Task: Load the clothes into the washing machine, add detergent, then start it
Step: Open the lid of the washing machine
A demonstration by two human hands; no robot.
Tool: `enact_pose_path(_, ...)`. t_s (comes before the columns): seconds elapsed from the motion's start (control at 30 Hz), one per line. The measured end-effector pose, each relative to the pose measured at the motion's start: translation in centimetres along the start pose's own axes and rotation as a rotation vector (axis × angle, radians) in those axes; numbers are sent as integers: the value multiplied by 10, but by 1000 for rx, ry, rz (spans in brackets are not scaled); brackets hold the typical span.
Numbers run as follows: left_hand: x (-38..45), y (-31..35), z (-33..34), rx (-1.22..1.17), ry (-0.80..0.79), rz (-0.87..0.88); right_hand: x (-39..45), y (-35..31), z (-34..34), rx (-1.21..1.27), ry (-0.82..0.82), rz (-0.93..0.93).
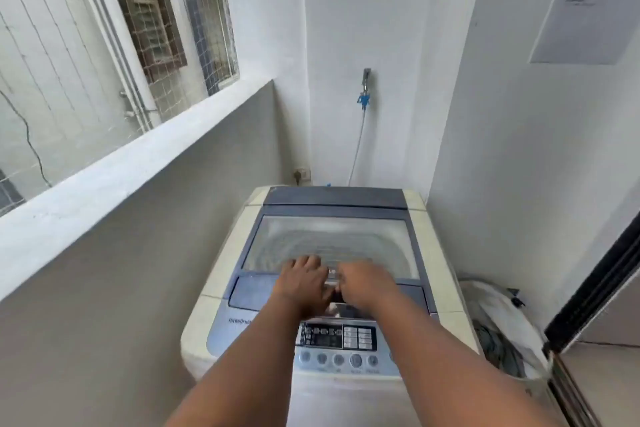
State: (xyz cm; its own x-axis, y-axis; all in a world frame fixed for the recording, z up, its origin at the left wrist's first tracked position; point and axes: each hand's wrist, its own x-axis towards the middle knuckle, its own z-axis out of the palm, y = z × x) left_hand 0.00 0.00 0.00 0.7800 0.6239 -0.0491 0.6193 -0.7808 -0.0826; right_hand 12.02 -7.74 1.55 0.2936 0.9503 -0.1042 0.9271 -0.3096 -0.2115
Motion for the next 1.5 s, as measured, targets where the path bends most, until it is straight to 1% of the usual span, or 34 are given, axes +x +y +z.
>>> enact_pose_path(0.03, -4, 2, 6, -33, -69, 10, -4, -1, 4, -3, -70, 1)
enact_pose_path(0.1, -11, 3, 18, -95, -153, 13, -6, 3, 19, 56, -123, 2)
enact_pose_path(0.17, -14, 0, 27, -79, -155, -5, -8, 6, 32, 53, -139, 24)
enact_pose_path(0.23, -15, -6, 35, -56, -148, -22, -11, 5, 40, -34, -135, 18)
enact_pose_path(0.33, -18, -9, 41, -87, -162, -26, -15, 5, 49, -87, -106, 21)
enact_pose_path(0.4, -19, -10, 40, -97, -182, -10, -17, 2, 48, -99, -127, 23)
enact_pose_path(0.47, -17, -13, 30, -111, -188, 11, -16, 2, 40, -95, -153, 7)
enact_pose_path(0.57, -16, -22, 4, -164, -179, 55, -16, 4, 18, -76, -147, -49)
enact_pose_path(0.67, -13, -33, -30, -159, -152, 93, -16, 5, -11, -108, -59, -114)
enact_pose_path(0.8, 6, -44, -72, -64, -13, 123, -7, 5, -52, -201, 184, -190)
enact_pose_path(0.87, 17, -51, -91, -14, 64, 138, 0, 9, -68, -216, 268, -246)
enact_pose_path(0.97, 31, -68, -110, 68, 269, 177, 13, 20, -78, -316, 398, -345)
enact_pose_path(1.03, 41, -79, -118, 58, 391, 181, 24, 26, -82, -338, 518, -321)
enact_pose_path(1.1, 53, -89, -128, 18, 464, 140, 37, 28, -91, -324, 618, -250)
enact_pose_path(1.17, 66, -97, -139, -4, 527, 99, 54, 28, -103, -348, 697, -225)
enact_pose_path(1.27, 94, -107, -149, 44, 614, 108, 84, 26, -118, -417, 764, -172)
enact_pose_path(1.37, 123, -114, -152, 130, 636, 130, 110, 25, -127, -381, 742, -64)
enact_pose_path(1.43, 141, -121, -148, 146, 651, 144, 128, 25, -131, -362, 744, -37)
enact_pose_path(1.5, 160, -128, -145, 149, 705, 157, 142, 28, -138, -367, 745, -26)
